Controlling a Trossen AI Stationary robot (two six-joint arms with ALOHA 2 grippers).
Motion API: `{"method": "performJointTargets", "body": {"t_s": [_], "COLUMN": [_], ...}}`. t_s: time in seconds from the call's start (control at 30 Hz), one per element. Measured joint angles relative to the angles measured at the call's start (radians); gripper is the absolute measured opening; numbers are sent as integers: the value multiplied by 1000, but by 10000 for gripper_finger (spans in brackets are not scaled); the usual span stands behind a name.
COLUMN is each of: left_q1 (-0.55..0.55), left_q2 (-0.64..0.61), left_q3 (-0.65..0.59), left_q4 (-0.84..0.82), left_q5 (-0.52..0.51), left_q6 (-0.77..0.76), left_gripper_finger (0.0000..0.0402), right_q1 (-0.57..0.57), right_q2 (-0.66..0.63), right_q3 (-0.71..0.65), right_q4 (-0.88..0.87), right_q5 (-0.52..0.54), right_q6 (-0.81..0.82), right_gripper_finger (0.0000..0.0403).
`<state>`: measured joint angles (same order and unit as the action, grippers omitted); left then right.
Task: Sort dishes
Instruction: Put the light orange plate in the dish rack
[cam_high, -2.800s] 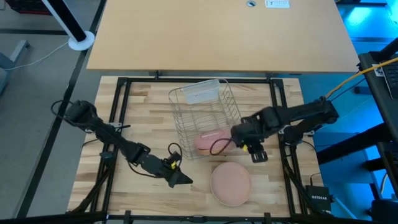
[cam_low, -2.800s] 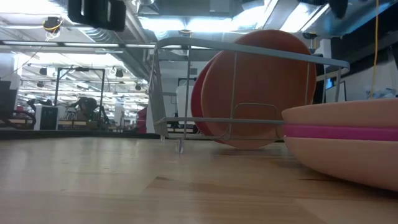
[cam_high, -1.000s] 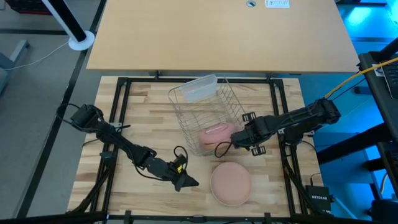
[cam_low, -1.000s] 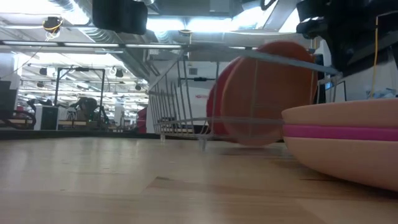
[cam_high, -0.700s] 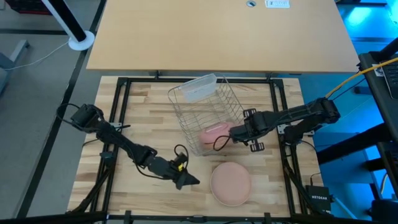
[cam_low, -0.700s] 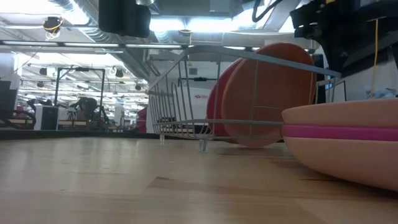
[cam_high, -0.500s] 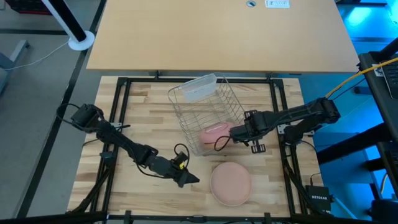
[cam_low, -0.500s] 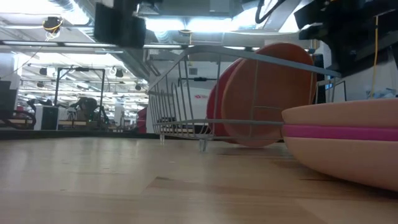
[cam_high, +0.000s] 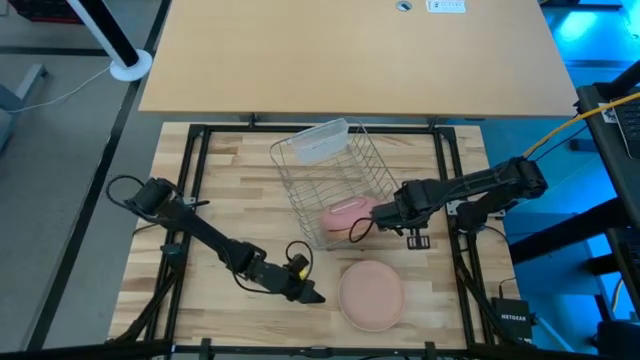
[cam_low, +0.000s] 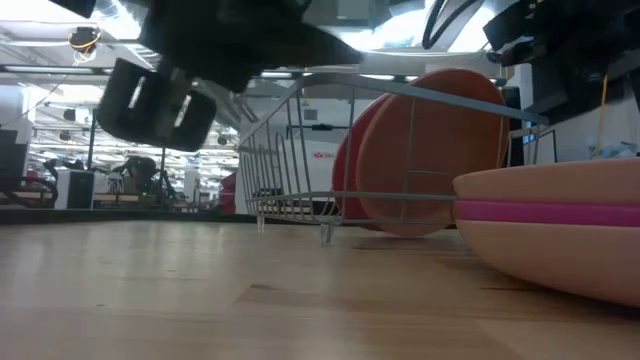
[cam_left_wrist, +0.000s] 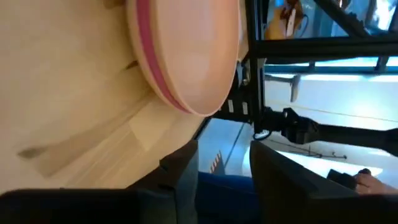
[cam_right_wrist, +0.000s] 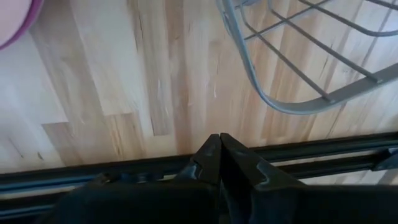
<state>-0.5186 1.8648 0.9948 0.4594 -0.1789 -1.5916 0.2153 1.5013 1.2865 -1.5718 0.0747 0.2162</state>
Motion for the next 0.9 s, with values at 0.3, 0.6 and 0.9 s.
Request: {"method": "performJointTargets", "body": {"t_s": [0.3, 0.6, 0.9], "left_q1": [8, 29, 37], "left_q2": [167, 254, 254], "left_q3": [163, 233, 233], "left_q4": [-10, -26, -114], "left_q5": [-8, -14, -16], "left_q6": [46, 7, -75], "left_gripper_finger": [137, 137, 137], "right_q1": [1, 1, 1], "right_q2": [-40, -113, -177], "right_q3": [5, 5, 5], "right_q4": [0, 0, 1], "right_q5": [19, 11, 12], "right_q6": [47, 71, 72], "right_gripper_finger": [12, 12, 12]}}
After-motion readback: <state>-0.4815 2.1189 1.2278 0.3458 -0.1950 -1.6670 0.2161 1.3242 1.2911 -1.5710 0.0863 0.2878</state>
